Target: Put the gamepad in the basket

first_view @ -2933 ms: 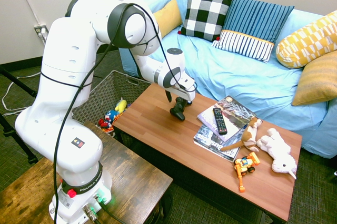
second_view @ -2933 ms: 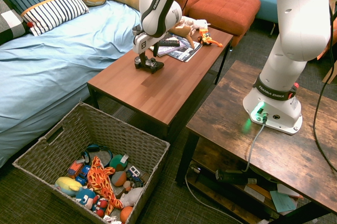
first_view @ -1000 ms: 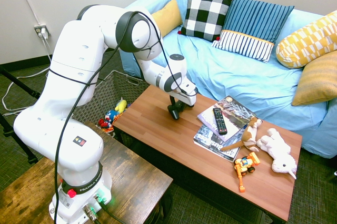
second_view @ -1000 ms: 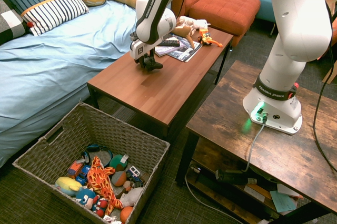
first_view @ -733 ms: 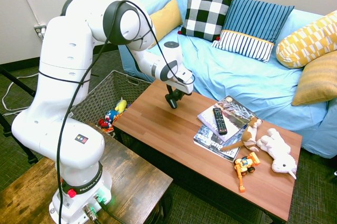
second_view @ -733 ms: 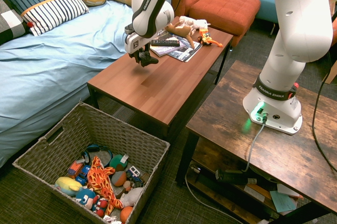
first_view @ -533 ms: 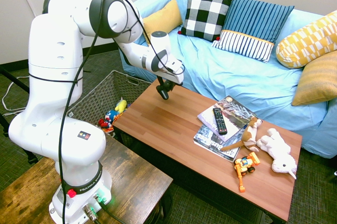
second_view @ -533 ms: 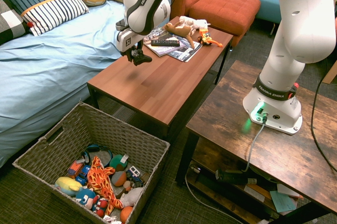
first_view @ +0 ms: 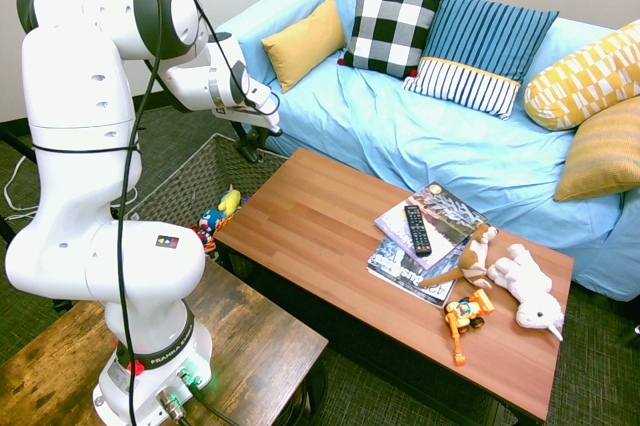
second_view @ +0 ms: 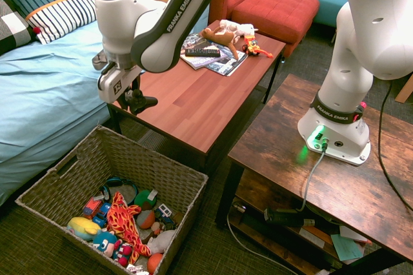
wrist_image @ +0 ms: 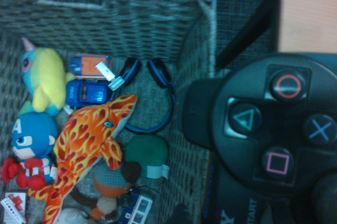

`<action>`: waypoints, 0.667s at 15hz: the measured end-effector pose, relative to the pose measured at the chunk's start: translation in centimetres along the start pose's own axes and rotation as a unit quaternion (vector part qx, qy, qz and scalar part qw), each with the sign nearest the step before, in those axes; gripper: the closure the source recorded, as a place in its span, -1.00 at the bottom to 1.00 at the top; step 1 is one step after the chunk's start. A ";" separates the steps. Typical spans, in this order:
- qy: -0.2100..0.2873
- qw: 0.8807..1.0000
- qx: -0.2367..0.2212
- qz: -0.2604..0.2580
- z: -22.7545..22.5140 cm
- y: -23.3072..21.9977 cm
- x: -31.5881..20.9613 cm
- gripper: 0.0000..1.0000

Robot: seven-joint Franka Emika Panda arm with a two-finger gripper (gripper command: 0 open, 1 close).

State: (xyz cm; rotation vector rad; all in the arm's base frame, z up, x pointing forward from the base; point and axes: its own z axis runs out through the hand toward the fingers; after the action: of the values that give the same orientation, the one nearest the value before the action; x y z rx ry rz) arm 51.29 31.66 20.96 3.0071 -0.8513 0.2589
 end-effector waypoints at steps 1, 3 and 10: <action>-0.001 1.000 -0.002 -0.009 0.7 -1.1 -1.6 1.00; -0.006 1.000 -0.009 -0.028 2.4 -3.1 -5.3 1.00; -0.032 0.996 -0.044 -0.064 9.7 -7.4 -12.7 1.00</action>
State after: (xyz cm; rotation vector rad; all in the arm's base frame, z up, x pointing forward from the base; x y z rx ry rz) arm 45.99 44.09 9.68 2.9865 -0.6501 0.1218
